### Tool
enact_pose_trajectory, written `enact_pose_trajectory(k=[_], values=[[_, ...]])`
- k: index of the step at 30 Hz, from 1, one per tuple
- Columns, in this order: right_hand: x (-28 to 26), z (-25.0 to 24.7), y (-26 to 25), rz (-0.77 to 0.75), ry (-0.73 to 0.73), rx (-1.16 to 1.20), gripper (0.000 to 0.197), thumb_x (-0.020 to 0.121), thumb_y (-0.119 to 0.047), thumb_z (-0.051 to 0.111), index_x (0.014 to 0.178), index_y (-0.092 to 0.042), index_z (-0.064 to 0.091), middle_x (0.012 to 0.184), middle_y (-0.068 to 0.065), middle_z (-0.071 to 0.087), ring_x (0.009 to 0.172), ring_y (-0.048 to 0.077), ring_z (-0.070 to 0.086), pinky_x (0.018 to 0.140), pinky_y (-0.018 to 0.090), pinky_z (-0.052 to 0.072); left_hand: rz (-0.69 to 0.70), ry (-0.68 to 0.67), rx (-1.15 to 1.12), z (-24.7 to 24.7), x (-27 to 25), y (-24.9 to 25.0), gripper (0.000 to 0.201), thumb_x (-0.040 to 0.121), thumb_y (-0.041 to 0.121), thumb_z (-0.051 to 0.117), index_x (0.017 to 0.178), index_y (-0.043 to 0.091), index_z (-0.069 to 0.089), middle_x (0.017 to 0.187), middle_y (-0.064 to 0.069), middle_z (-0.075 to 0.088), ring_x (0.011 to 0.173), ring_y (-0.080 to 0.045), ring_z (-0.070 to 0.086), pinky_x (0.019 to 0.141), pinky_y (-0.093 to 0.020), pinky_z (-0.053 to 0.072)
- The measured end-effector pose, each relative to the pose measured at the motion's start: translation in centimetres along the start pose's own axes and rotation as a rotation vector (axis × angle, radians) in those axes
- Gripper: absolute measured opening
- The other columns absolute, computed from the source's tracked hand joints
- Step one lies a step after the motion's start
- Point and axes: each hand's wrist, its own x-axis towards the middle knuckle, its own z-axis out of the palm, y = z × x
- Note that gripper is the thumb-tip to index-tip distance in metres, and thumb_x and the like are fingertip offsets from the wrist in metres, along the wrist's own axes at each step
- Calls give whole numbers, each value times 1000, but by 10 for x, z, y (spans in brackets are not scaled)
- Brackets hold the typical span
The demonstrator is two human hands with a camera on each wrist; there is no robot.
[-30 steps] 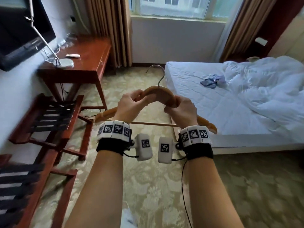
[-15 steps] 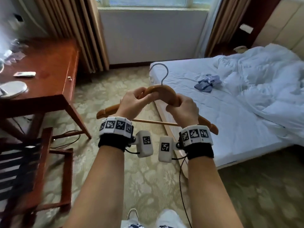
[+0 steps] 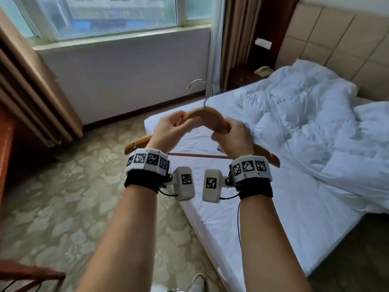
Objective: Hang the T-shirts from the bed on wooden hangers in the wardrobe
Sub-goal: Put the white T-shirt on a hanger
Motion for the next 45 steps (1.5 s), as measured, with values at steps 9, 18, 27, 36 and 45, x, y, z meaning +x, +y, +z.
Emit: enact_pose_trajectory(k=[9, 18, 27, 36, 45], values=[[138, -14, 46, 98, 77, -78, 14, 77, -25, 71, 89, -20, 66, 73, -5, 63, 86, 29, 62, 90, 42, 48, 48, -157, -2, 66, 160, -30, 42, 73, 65, 67, 82, 24, 70, 72, 4, 68, 73, -15, 61, 80, -52, 51], [305, 3, 95, 262, 109, 23, 26, 77, -37, 77, 100, -28, 68, 89, -5, 71, 91, 22, 66, 87, 39, 52, 130, -387, 35, 130, 359, -94, 43, 73, 69, 63, 76, 27, 68, 72, 2, 68, 69, -10, 60, 72, -43, 49], [460, 36, 139, 397, 57, 219, 19, 71, -27, 76, 90, -26, 72, 73, -6, 70, 69, 12, 66, 85, 46, 58, 91, -659, 64, 189, 521, -158, 50, 70, 74, 67, 83, 25, 71, 77, -10, 69, 75, -27, 65, 74, -47, 50], [540, 52, 195, 592, 86, 234, 12, 83, -26, 79, 90, -21, 71, 69, -6, 68, 65, 11, 65, 71, 28, 55, -105, -794, 33, 254, 606, -210, 66, 67, 78, 68, 76, 12, 67, 65, -15, 53, 64, -15, 48, 64, -34, 35], [494, 104, 224, 781, 87, 124, 25, 79, -26, 76, 101, -16, 73, 90, 4, 74, 87, 24, 70, 82, 35, 56, -214, -833, 340, 246, 574, -255, 67, 70, 61, 73, 120, 16, 65, 111, 2, 64, 101, -14, 59, 82, -28, 43]])
